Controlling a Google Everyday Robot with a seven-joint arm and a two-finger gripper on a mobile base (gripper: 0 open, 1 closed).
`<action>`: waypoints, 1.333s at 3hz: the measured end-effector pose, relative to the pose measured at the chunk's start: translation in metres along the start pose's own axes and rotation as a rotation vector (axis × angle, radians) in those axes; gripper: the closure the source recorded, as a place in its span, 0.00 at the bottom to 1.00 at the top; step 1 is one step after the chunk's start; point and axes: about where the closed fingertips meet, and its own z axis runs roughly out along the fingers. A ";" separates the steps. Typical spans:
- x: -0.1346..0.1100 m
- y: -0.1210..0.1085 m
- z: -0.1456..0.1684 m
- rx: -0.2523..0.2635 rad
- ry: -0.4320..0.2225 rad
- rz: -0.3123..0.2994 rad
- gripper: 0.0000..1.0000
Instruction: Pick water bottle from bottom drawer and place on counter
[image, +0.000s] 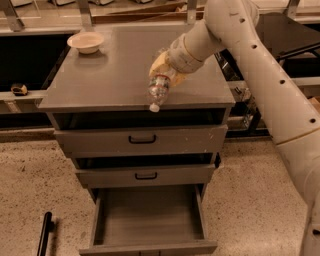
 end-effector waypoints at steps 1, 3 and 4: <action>0.027 -0.009 0.027 -0.063 0.046 -0.002 0.60; 0.053 -0.012 0.048 -0.098 0.053 0.010 0.13; 0.053 -0.012 0.048 -0.099 0.053 0.010 0.00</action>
Offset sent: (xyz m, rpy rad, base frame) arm 0.1002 0.0258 -0.0107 -0.1368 -0.0039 -0.1011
